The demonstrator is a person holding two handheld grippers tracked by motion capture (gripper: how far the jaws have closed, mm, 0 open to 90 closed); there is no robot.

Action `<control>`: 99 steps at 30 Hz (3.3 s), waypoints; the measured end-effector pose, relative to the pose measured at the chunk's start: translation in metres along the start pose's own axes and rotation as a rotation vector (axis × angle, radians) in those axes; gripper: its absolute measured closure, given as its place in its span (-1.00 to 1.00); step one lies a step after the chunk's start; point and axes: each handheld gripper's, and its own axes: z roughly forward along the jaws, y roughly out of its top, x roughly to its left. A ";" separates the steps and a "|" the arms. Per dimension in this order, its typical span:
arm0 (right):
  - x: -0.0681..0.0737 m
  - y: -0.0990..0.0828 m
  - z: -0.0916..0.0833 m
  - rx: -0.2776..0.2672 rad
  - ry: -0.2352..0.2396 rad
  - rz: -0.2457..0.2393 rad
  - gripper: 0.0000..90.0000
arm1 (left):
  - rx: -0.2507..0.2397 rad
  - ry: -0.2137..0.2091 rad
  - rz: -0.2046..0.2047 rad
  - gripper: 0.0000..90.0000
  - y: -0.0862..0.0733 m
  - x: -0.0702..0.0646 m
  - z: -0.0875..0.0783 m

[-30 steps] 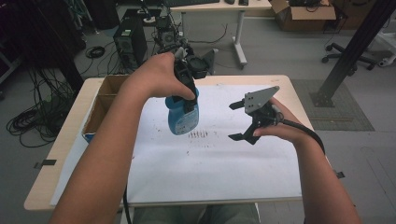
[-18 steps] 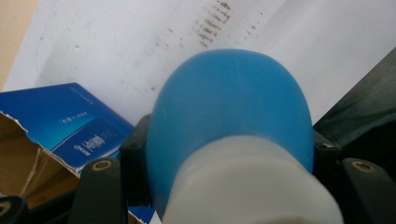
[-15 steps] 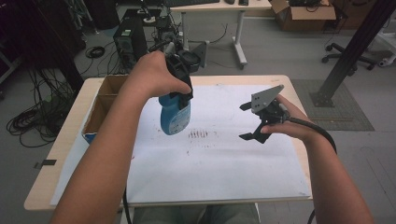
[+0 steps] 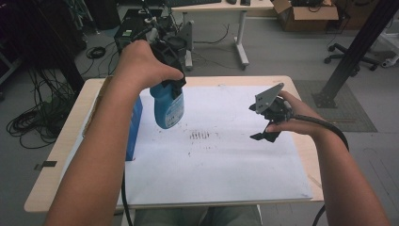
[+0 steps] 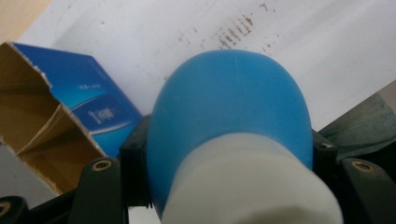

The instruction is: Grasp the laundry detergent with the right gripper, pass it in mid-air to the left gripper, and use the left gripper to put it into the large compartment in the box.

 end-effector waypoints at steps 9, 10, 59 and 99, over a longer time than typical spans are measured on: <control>-0.004 -0.006 -0.001 0.024 0.003 0.009 -0.95 | -0.013 -0.002 -0.091 -0.16 -0.012 0.028 -0.022; -0.004 -0.006 -0.002 0.025 0.002 0.010 -0.95 | -0.015 -0.001 -0.098 -0.16 -0.013 0.031 -0.024; -0.013 -0.001 -0.006 0.136 0.058 0.030 -0.94 | -0.030 0.038 -0.548 -0.16 -0.076 0.142 -0.086; -0.011 0.005 -0.007 0.121 0.061 0.019 -0.94 | 0.074 -0.019 -0.535 -0.16 -0.092 0.153 0.059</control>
